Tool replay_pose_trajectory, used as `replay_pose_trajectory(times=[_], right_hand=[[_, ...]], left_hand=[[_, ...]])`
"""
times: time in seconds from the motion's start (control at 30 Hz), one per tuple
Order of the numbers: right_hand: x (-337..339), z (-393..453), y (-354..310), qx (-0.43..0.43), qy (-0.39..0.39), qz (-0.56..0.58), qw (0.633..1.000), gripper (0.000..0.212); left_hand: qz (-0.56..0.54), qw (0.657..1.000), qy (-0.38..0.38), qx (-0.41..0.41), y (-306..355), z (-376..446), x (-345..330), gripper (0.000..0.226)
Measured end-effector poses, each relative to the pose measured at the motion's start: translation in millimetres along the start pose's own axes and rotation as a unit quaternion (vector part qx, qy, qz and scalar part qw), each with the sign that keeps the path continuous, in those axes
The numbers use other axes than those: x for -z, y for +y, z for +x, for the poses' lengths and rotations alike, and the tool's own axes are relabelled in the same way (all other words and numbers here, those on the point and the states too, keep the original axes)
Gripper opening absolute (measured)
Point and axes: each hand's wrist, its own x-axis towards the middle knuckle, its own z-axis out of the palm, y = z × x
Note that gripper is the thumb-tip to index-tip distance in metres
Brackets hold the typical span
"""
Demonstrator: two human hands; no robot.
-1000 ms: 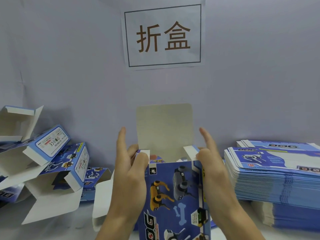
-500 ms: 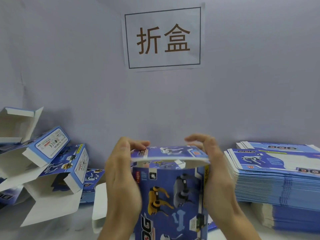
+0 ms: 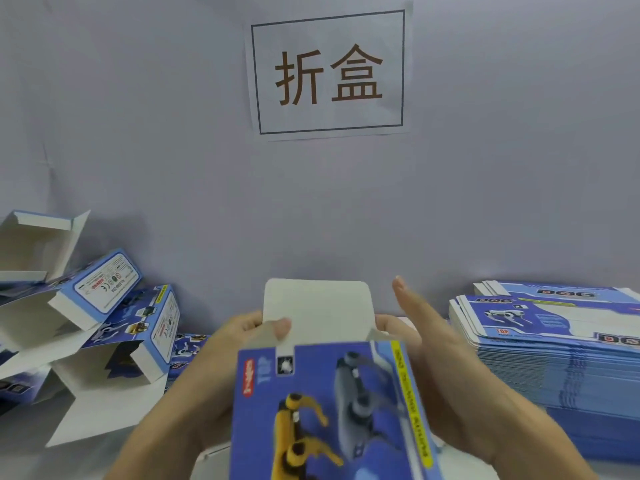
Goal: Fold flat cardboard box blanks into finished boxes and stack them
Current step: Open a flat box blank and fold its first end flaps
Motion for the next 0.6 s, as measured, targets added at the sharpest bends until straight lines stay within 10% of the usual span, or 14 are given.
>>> replay_pose_trajectory(times=[0.2,0.6], right_hand=[[12.9,14.9,34.1,0.084,0.111,-0.04,0.989,0.02],[4.5,5.0,23.3,0.139,0.161,0.029,0.977,0.025]], left_hand=[[0.028,0.997,-0.063,0.038,-25.5,0.6,4.1,0.025],[0.02,0.993,-0.019,-0.118,-20.4,0.8,-9.0,0.047]])
